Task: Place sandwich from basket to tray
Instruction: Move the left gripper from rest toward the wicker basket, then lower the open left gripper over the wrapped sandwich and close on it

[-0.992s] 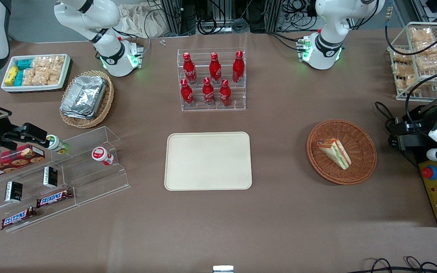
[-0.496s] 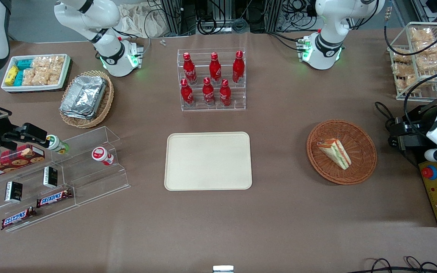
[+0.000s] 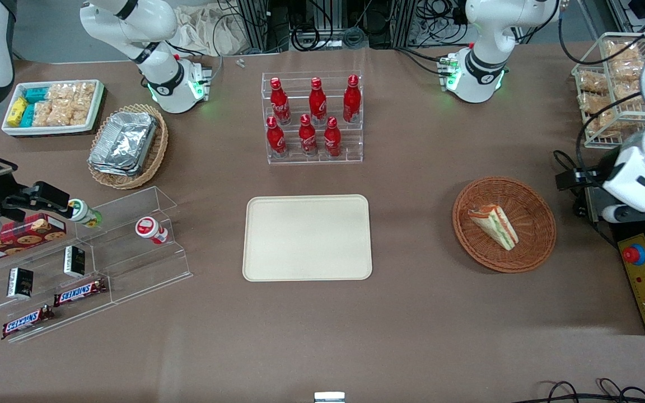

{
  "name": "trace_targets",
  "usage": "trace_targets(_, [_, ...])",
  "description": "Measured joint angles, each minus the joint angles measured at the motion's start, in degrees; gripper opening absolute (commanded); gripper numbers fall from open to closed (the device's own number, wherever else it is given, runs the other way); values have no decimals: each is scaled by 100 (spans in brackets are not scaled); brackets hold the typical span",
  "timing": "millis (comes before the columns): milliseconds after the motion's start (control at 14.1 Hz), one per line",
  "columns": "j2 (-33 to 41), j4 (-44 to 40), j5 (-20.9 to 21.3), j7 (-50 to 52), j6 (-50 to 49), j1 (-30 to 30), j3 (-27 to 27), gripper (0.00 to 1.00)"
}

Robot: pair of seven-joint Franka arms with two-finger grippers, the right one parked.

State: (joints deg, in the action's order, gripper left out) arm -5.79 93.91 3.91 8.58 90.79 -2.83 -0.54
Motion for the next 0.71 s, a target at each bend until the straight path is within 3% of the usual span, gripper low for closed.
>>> trace_targets(283, [203, 766, -97, 420, 662, -44, -73, 100])
trace_targets(709, [-56, 1623, -111, 2004, 1518, -388, -236, 100])
